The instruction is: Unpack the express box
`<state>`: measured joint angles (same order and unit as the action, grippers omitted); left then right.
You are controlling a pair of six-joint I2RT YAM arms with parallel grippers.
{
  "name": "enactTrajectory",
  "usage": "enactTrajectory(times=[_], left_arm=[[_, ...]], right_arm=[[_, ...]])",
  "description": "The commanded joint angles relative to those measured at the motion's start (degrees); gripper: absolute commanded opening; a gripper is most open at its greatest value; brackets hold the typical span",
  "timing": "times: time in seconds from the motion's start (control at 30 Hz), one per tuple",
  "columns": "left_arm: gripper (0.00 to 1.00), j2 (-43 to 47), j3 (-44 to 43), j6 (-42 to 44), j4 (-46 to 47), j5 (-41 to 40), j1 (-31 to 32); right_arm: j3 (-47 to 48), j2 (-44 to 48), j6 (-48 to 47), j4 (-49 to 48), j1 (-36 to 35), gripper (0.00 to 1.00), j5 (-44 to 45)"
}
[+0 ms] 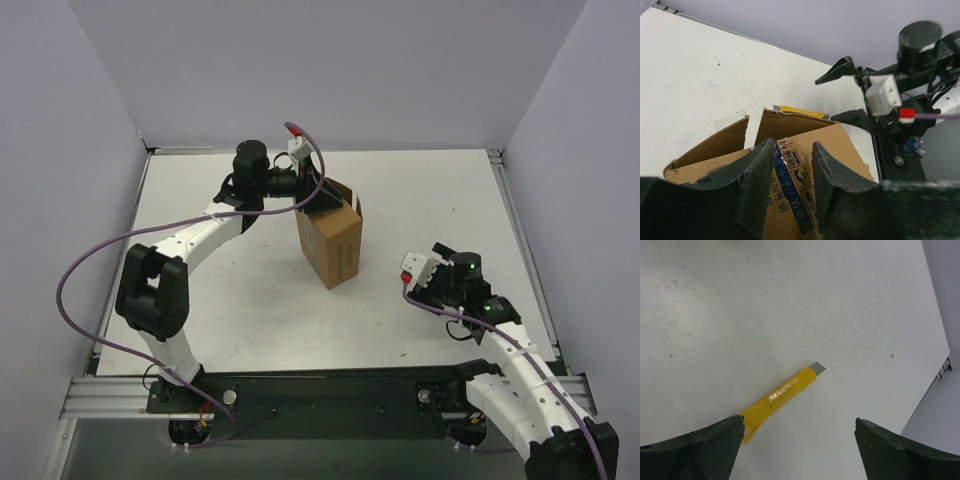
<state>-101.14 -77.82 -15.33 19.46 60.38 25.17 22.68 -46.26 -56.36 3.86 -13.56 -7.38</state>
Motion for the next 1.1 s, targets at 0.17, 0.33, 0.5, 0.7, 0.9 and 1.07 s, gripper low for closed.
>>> enactTrajectory(times=[0.17, 0.33, 0.5, 0.7, 0.9, 1.07], left_arm=[[0.49, 3.5, -4.9, -5.6, 0.5, 1.1, -1.0], [0.50, 3.8, -7.7, -6.6, 0.9, -1.7, -2.8], [0.50, 3.8, -8.3, -1.3, -6.3, -7.1, -6.4], [0.49, 7.0, -2.7, 3.1, -10.8, -9.2, -8.6], [0.49, 11.4, 2.9, 3.9, -11.3, -9.5, -8.6], [0.49, 13.6, 6.0, 4.3, -11.9, -9.5, -8.6]], right_arm=[[27.8, -4.4, 25.7, 27.6, -0.6, 0.99, -12.4], [50.8, -23.8, 45.4, 26.1, -3.0, 0.98, -12.8], [63.5, -35.3, 59.6, 20.1, -5.1, 0.94, -15.1], [70.5, -41.3, 62.9, 20.4, -9.0, 0.93, -12.3], [70.9, -43.4, 64.5, 23.8, -12.3, 0.85, -2.3], [70.1, -44.2, 65.8, 26.1, -12.4, 0.77, 1.1]])
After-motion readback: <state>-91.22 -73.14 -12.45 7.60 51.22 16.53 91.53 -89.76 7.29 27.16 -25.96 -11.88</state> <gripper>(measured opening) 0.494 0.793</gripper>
